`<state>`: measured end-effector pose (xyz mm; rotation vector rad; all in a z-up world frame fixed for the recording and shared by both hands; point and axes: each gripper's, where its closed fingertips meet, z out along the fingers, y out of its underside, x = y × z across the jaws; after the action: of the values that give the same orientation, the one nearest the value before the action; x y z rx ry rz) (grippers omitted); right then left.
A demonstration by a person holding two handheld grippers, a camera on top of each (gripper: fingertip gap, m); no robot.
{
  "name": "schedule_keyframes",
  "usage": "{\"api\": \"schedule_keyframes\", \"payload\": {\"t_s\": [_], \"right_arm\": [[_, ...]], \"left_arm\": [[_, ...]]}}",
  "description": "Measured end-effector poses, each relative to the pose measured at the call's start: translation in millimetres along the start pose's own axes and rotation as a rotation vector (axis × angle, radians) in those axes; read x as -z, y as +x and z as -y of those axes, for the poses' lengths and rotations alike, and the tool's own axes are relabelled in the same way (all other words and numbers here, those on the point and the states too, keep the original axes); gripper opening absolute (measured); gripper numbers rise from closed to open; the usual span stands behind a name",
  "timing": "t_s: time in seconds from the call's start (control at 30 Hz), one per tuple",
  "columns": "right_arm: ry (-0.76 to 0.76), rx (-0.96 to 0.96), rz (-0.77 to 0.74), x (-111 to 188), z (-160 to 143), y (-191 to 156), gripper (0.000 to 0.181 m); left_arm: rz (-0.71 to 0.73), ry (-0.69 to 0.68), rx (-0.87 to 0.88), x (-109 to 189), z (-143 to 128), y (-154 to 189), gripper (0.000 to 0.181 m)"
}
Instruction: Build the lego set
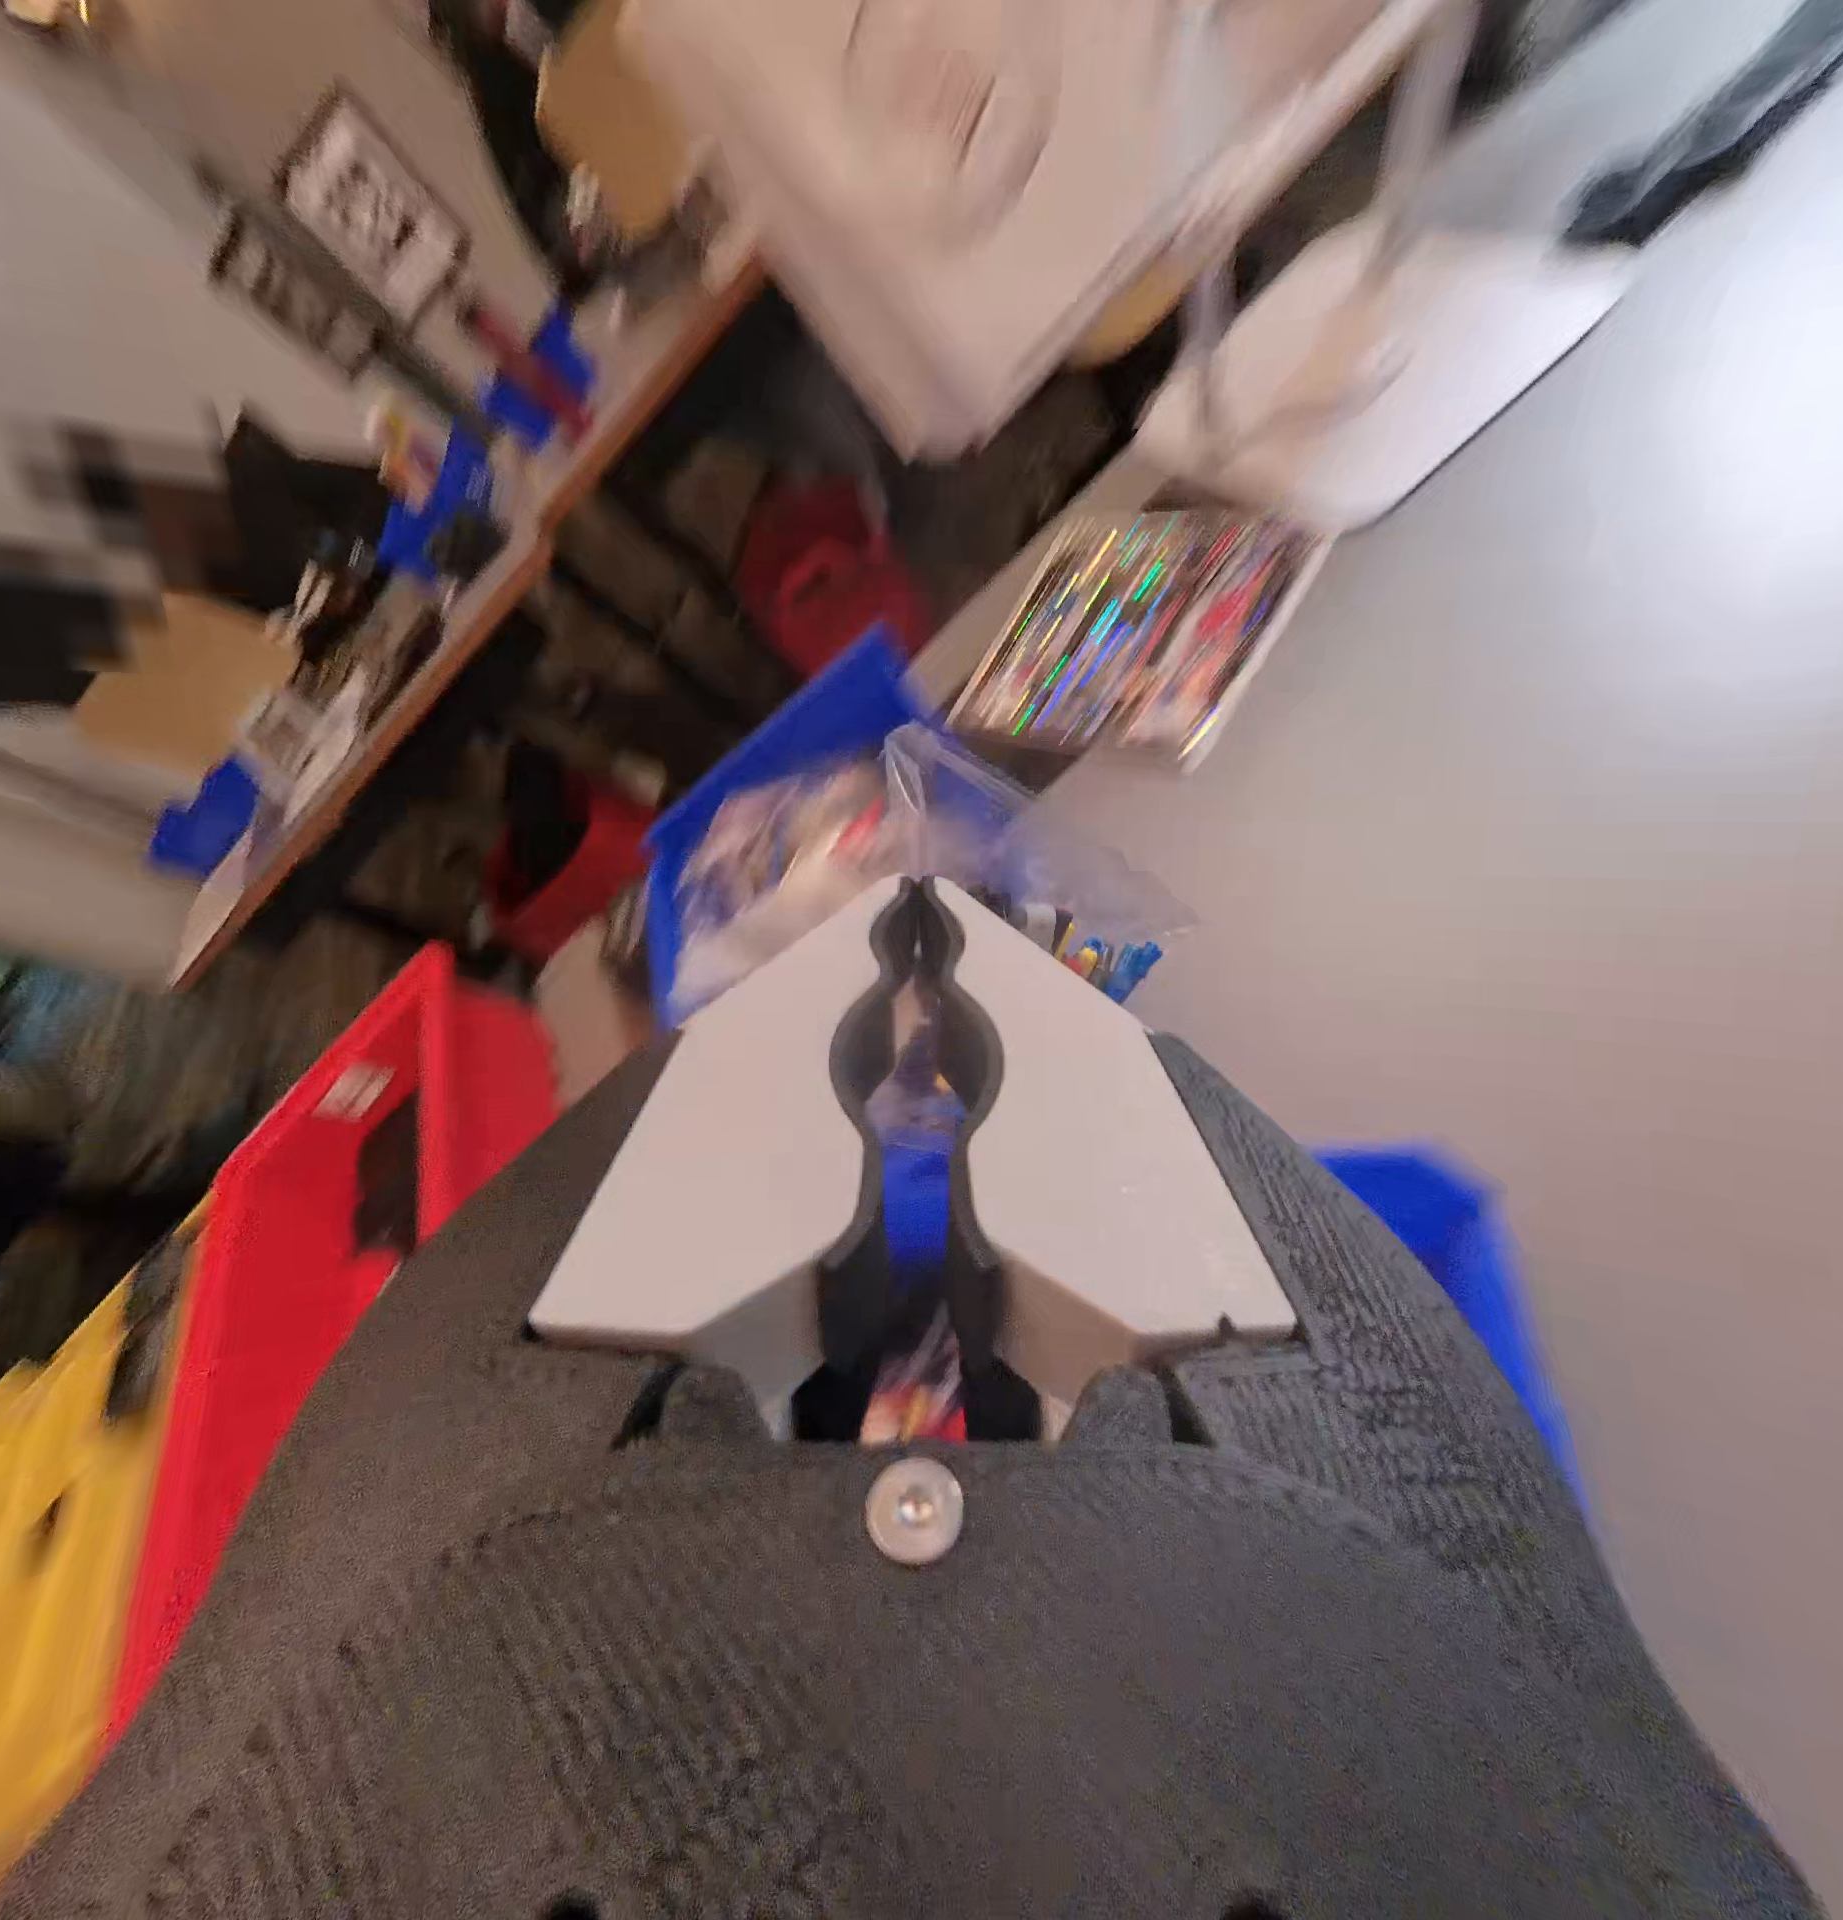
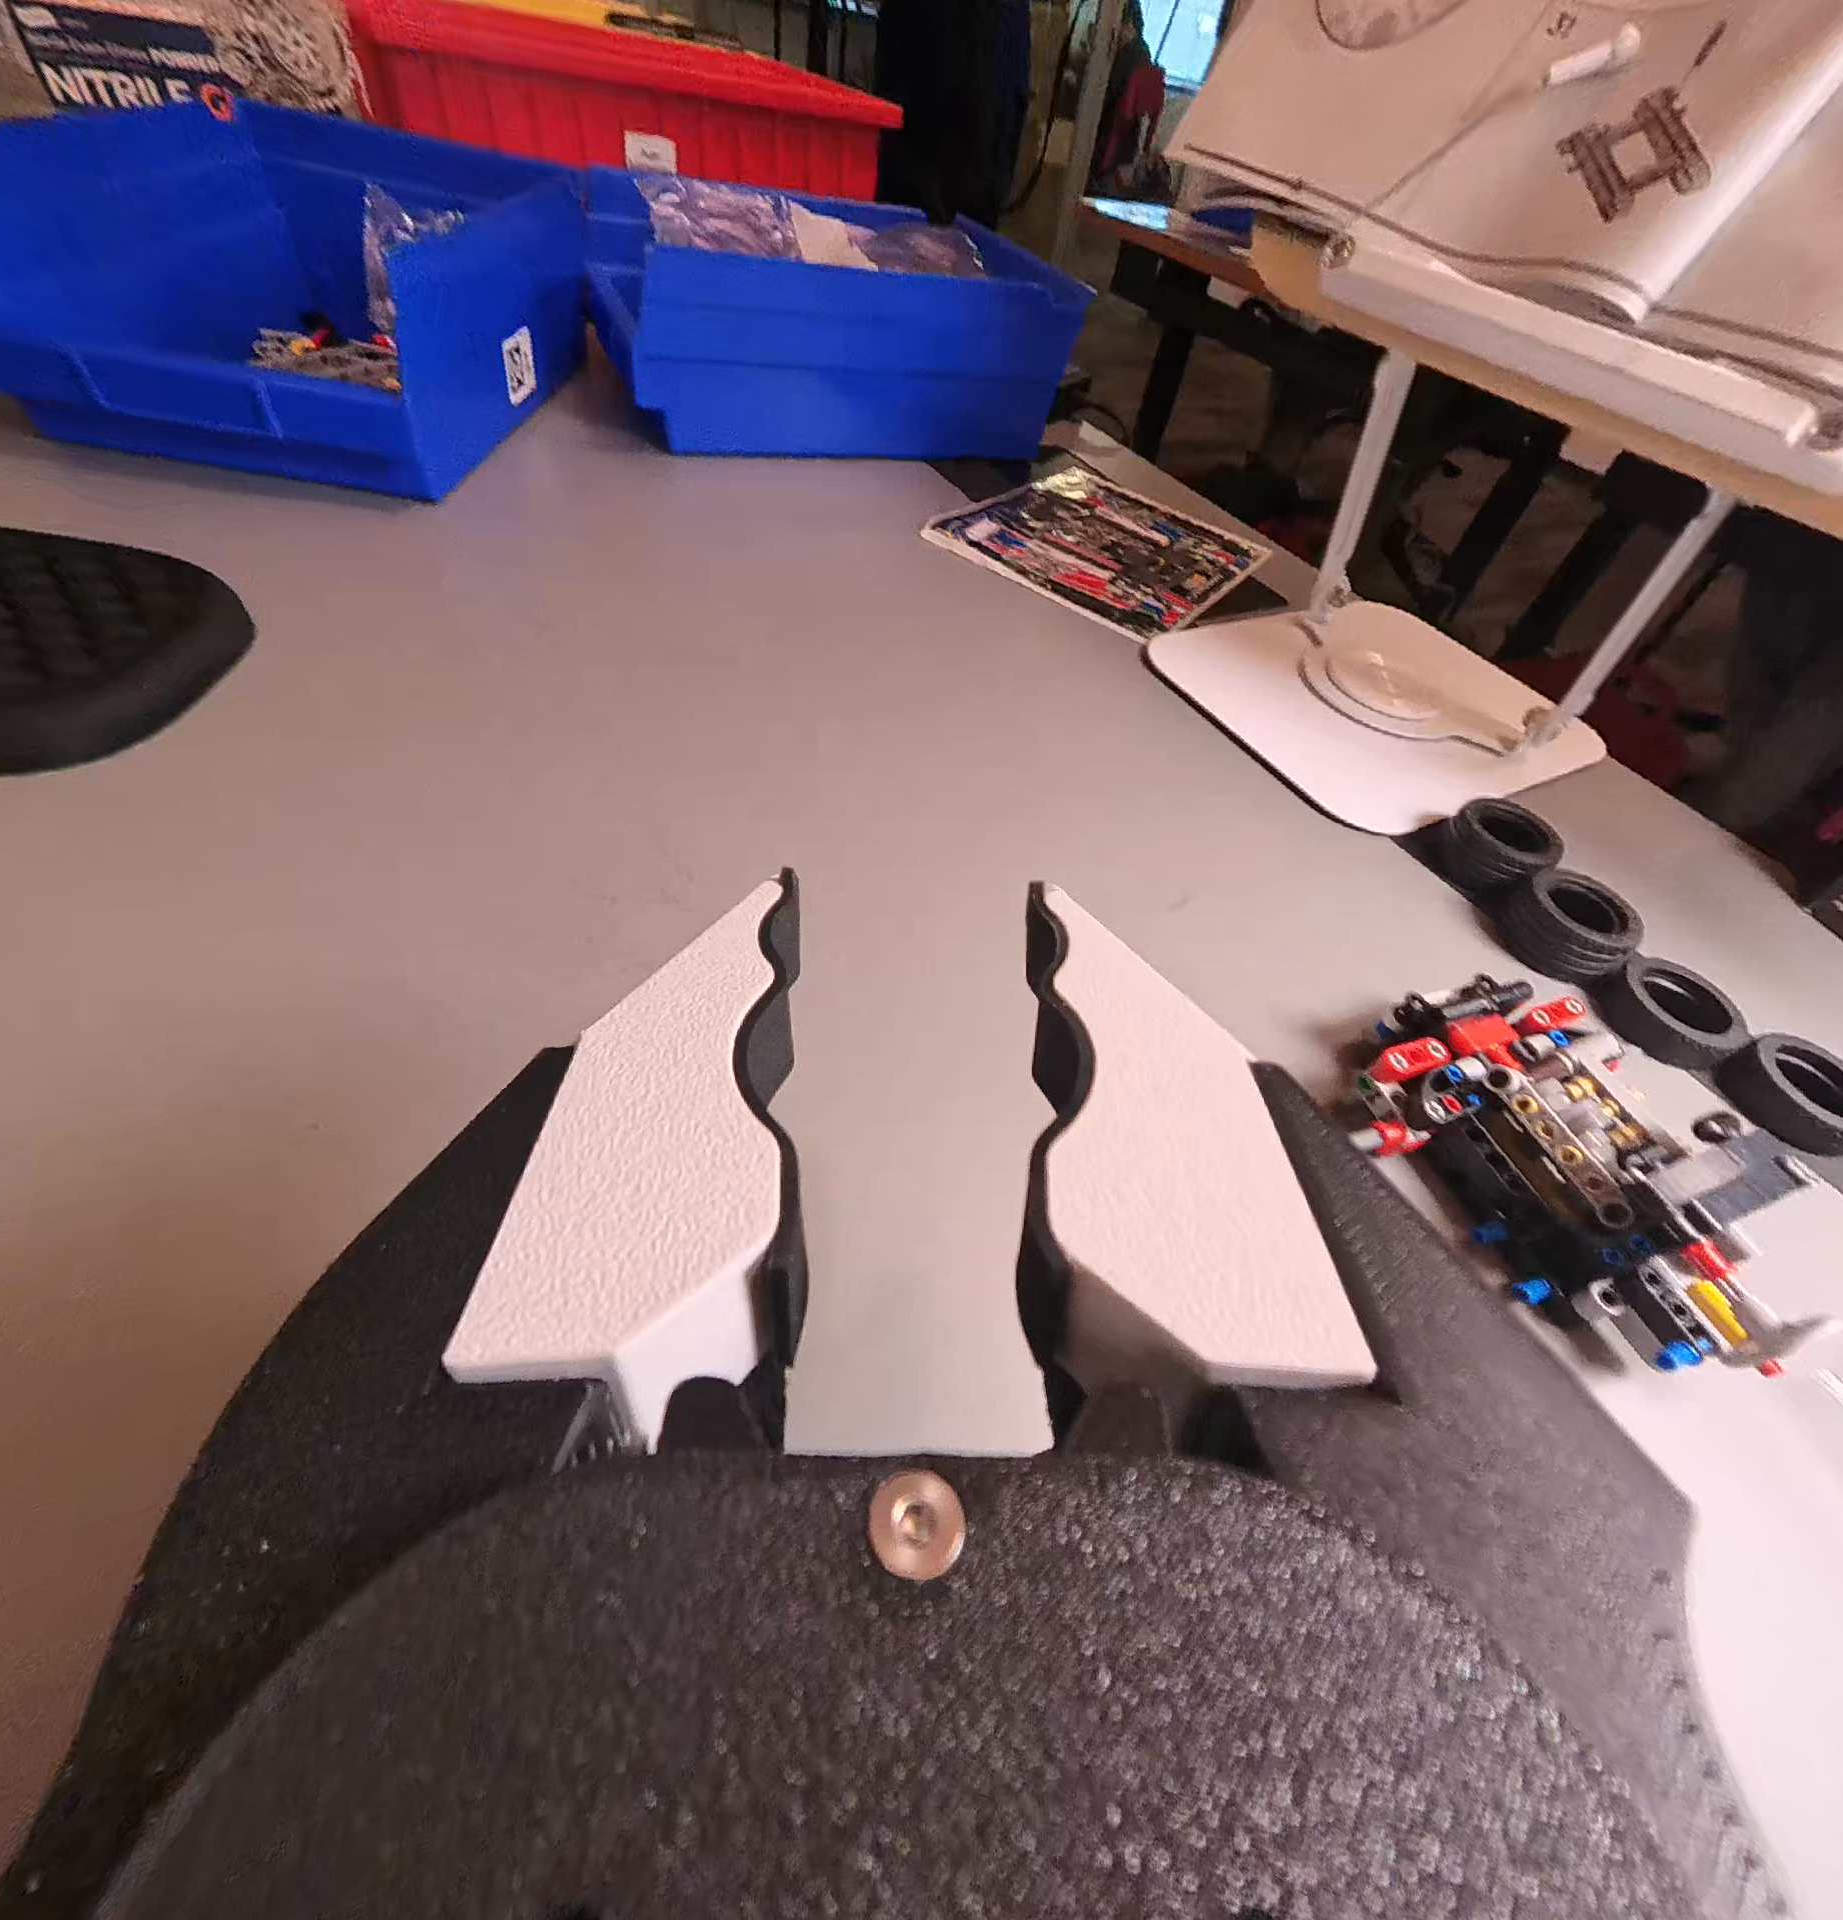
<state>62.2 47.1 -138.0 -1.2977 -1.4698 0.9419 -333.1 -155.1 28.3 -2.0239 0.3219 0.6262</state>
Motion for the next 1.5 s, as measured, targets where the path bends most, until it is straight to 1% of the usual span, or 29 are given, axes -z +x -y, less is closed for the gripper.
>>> {"api": "schedule_keyframes", "payload": {"t_s": [0.1,0.2,0.27,0.33,0.37,0.4,0.43,0.47,0.5,0.6,0.67,0.73,0.8,0.9,0.97,1.0,1.03,1.1,1.13,1.17,1.2,1.23,1.27,1.3,1.33,1.37,1.43,1.47,1.5], "right_arm": [[0.070,-0.011,0.045,-7,19,-22,0.046],[0.166,-0.034,0.103,-14,46,-51,0.053],[0.230,-0.066,0.135,-18,65,-69,0.060],[0.264,-0.090,0.117,-23,77,-78,0.067],[0.272,-0.080,0.101,-26,79,-81,0.067],[0.272,-0.061,0.081,-28,80,-82,0.066],[0.271,-0.031,0.044,-30,78,-80,0.055],[0.278,0.009,-0.013,-29,76,-74,0.030],[0.276,0.048,-0.072,-28,73,-66,0.010],[0.286,0.107,-0.102,-25,65,-53,0.005],[0.292,0.229,-0.149,-22,64,-45,0.005],[0.296,0.437,-0.227,-20,60,-41,0.005],[0.291,0.585,-0.260,-22,54,-43,0.005],[0.301,0.840,-0.306,-24,51,-56,0.005],[0.312,1.003,-0.328,-24,52,-70,0.005],[0.322,1.079,-0.338,-24,54,-78,0.005],[0.333,1.144,-0.344,-23,55,-86,0.006],[0.357,1.226,-0.347,-21,57,-100,0.005],[0.366,1.256,-0.345,-21,58,-106,0.006],[0.371,1.282,-0.342,-20,57,-110,0.005],[0.373,1.305,-0.343,-20,57,-113,0.005],[0.374,1.325,-0.344,-20,56,-115,0.005],[0.371,1.343,-0.344,-19,55,-116,0.005],[0.370,1.358,-0.352,-19,55,-115,0.005],[0.362,1.363,-0.358,-18,54,-113,0.006],[0.345,1.357,-0.363,-19,53,-108,0.005],[0.295,1.289,-0.359,-22,49,-96,0.007],[0.265,1.225,-0.340,-24,45,-89,0.012],[0.237,1.116,-0.308,-27,40,-82,0.018]], "left_arm": [[-0.150,0.255,0.072,2,71,75,0.000],[-0.327,0.454,0.178,-1,122,153,0.000],[-0.428,0.542,0.252,-8,143,201,0.000],[-0.520,0.599,0.316,-16,158,244,0.000],[-0.550,0.612,0.342,-21,162,261,0.000],[-0.574,0.619,0.361,-26,164,276,0.000],[-0.593,0.620,0.377,-31,165,288,0.000],[-0.601,0.622,0.390,-35,164,295,0.000],[-0.609,0.627,0.401,-39,162,298,0.000],[-0.657,0.612,0.396,-50,145,303,0.000],[-0.689,0.609,0.428,-59,130,302,0.007],[-0.787,0.607,0.535,-65,118,298,0.020],[-0.947,0.565,0.725,-71,110,294,0.041],[-1.209,0.508,1.042,-77,106,291,0.061],[-1.330,0.462,1.177,-82,104,298,0.081],[-1.365,0.447,1.225,-84,104,301,0.088],[-1.387,0.423,1.233,-85,103,306,0.091],[-1.431,0.358,1.209,-85,102,321,0.095],[-1.485,0.330,1.221,-82,103,327,0.093],[-1.572,0.304,1.225,-73,105,333,0.085],[-1.674,0.272,1.204,-61,106,342,0.075],[-1.743,0.222,1.167,-52,105,352,0.066],[-1.764,0.193,1.125,-48,104,360,0.052],[-1.756,0.206,1.093,-45,104,364,0.033],[-1.732,0.246,1.084,-45,106,361,0.019],[-1.705,0.288,1.084,-45,109,355,0.012],[-1.589,0.350,1.029,-52,109,348,0.005],[-1.520,0.370,0.998,-58,108,345,0.002],[-1.467,0.392,0.990,-63,106,341,0.001]]}}
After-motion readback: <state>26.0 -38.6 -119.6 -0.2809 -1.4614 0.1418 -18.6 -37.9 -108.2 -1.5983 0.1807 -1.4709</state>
